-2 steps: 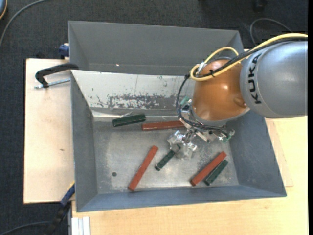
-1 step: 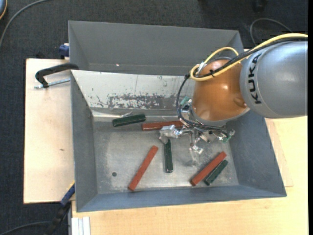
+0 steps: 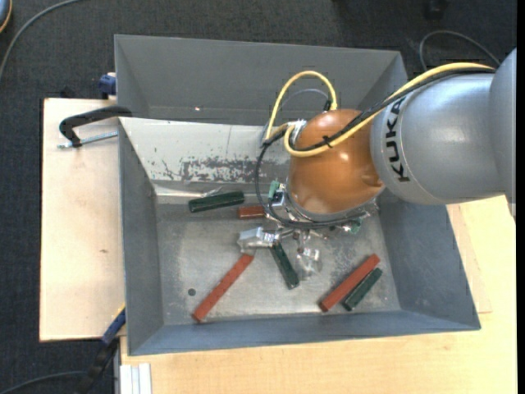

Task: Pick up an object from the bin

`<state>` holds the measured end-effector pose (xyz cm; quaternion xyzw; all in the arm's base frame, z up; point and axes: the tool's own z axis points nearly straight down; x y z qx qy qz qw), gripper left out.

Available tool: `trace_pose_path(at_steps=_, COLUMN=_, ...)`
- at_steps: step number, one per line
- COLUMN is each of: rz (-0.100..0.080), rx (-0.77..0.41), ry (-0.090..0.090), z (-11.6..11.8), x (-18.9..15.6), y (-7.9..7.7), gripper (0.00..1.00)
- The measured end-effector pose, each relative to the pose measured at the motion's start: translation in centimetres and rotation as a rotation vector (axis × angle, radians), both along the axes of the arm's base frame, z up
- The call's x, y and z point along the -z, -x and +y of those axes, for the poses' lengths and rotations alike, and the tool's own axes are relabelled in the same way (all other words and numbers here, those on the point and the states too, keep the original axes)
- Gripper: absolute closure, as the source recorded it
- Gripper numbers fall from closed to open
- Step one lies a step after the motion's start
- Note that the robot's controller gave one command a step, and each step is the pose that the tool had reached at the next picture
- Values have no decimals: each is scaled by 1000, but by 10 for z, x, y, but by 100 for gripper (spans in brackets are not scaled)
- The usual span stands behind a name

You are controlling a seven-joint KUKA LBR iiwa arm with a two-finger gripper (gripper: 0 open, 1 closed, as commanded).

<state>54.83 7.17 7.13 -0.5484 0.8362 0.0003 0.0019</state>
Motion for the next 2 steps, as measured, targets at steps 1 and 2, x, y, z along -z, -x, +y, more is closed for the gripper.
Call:
trace_pose_path(at_steps=1, rz=-5, rx=2, ry=-1, z=-1, x=-1, y=-2, gripper=100)
trace_pose_path(at_steps=2, rz=-12, rx=-52, ry=-2, z=18, x=-178, y=3, gripper=100)
